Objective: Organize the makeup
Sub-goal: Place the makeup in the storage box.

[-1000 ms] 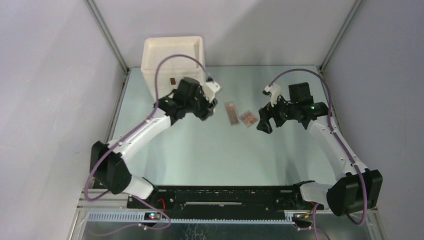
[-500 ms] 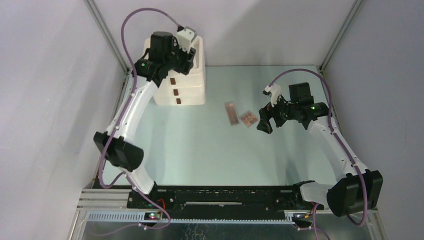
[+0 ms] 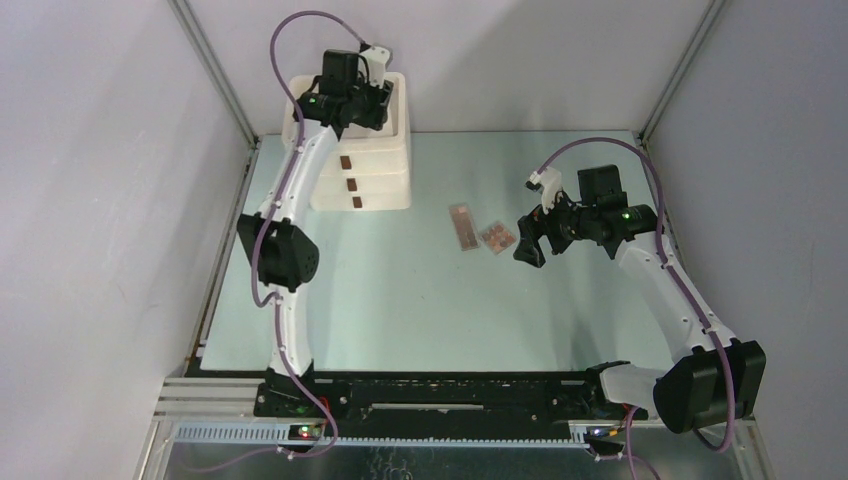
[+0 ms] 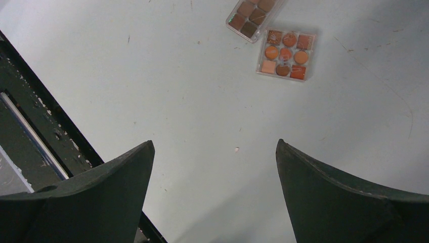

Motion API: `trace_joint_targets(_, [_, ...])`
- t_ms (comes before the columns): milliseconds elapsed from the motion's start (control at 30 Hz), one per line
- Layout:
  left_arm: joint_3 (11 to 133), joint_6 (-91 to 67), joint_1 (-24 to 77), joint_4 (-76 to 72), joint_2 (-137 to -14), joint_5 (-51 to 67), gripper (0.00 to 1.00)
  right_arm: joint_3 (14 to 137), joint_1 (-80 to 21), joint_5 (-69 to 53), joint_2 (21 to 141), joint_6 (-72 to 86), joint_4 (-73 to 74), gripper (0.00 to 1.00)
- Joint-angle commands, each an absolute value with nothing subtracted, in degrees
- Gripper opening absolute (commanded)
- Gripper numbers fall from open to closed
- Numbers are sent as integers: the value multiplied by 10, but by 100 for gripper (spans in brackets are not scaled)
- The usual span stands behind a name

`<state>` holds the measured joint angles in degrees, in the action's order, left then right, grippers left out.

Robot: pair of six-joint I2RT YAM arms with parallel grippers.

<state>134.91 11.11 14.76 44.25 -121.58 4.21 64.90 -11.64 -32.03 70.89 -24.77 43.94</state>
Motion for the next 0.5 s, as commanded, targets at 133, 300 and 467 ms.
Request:
trace_joint_targets(133, [1404, 74, 149, 395, -1244, 49, 48, 649, -112, -324, 701, -253, 438, 99])
trace_joint_targets(300, [1405, 65, 149, 383, -1260, 54, 53, 649, -112, -322, 706, -253, 438, 99])
trace_joint_targets(467, [1405, 56, 149, 380, -1270, 63, 61, 649, -112, -319, 711, -252, 438, 99])
